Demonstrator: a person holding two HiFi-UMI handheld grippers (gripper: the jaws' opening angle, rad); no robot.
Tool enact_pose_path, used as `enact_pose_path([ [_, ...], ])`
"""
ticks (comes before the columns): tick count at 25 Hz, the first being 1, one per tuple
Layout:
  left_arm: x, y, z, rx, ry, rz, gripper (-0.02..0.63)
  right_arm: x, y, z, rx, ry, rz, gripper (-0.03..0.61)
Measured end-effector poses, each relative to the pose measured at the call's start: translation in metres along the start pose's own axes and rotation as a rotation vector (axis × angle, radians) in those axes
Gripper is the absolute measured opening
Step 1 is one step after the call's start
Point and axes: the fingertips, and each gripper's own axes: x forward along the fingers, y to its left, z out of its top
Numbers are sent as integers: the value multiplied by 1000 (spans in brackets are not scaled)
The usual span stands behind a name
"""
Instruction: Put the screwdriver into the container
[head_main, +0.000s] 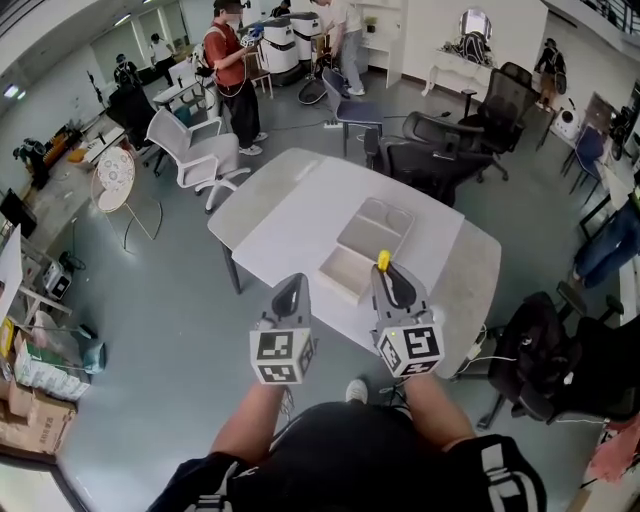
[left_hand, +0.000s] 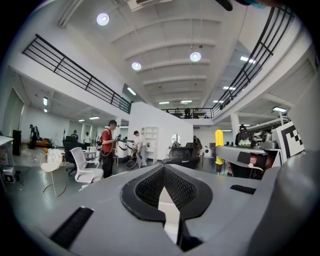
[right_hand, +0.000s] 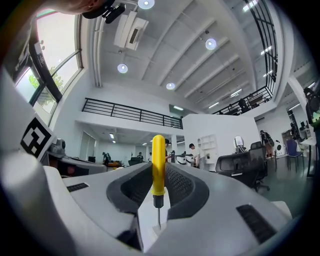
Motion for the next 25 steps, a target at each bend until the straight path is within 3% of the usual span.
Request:
enact_pose_path([
  [13,126,-10,5,29,34,22,12,92,-83,-34,36,50,68,71],
  [25,183,14,1,31,43,-22,12,141,-92,-68,30,109,66,71],
])
